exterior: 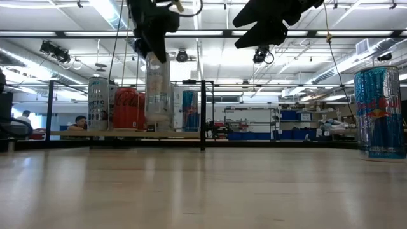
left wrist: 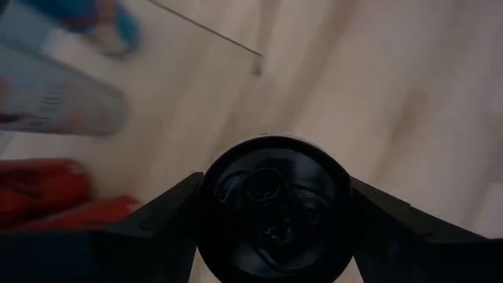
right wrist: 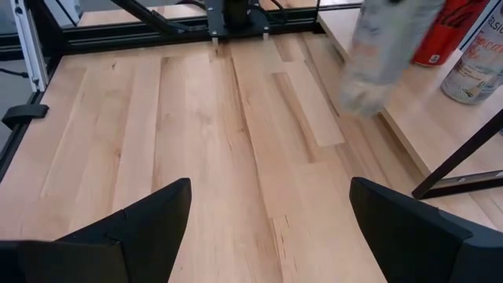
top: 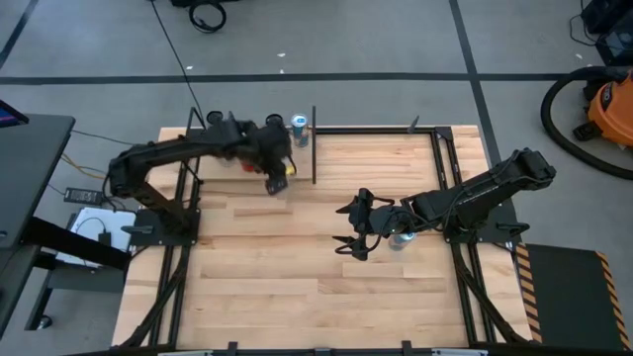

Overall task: Place canned beverage on shelf
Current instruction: Put the white-yellow soda can on the shelf aligned with the other white-yellow soda can

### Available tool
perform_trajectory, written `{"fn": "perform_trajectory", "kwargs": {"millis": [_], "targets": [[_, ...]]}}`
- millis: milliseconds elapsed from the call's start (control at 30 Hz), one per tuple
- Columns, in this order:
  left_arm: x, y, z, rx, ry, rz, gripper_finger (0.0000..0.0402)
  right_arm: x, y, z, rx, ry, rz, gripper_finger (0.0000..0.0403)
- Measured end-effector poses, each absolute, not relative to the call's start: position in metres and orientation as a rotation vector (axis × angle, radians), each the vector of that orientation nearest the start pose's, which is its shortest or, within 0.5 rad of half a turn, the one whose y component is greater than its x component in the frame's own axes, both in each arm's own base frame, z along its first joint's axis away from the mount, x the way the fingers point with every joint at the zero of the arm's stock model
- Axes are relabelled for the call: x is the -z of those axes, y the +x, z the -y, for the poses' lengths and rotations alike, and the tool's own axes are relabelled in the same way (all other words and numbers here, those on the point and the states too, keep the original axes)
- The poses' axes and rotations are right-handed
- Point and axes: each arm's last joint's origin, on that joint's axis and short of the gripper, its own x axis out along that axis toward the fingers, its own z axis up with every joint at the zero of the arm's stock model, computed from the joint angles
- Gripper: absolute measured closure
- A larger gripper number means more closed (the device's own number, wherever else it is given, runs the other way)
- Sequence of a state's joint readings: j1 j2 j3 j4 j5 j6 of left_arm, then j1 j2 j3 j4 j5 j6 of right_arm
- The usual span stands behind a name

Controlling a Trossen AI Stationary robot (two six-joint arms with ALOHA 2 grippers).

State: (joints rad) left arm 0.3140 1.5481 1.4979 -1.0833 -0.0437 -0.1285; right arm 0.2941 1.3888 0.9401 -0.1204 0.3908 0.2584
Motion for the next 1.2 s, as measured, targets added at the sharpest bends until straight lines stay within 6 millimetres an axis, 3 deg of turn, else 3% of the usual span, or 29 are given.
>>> {"fn": "perform_trajectory", "kwargs": {"millis": [167,333,533,967,1200], "targets": [[-0.326,0.272,-0.131,-0.469,-0.29,-1.131,0.0138,-0.26,0.289,-0.076,0.162,0.061,-0.52,0.0046],[-0.325,0.265,-0.152,-0.529,-0.315,-1.101,0.0138,-0.26,0.289,-0.076,0.163,0.06,-0.521,0.0046],[-0.326,0.268,-0.154,-0.503,-0.281,-1.08,0.0137,-0.26,0.289,-0.076,0.162,0.06,-0.52,0.0046],[-0.305,0.283,-0.164,-0.499,-0.264,-1.143,0.0137,-0.26,0.289,-0.076,0.162,0.061,-0.52,0.0046],[-0.305,0.285,-0.169,-0.513,-0.259,-1.103,0.0137,-0.26,0.289,-0.076,0.162,0.059,-0.522,0.0046]]}}
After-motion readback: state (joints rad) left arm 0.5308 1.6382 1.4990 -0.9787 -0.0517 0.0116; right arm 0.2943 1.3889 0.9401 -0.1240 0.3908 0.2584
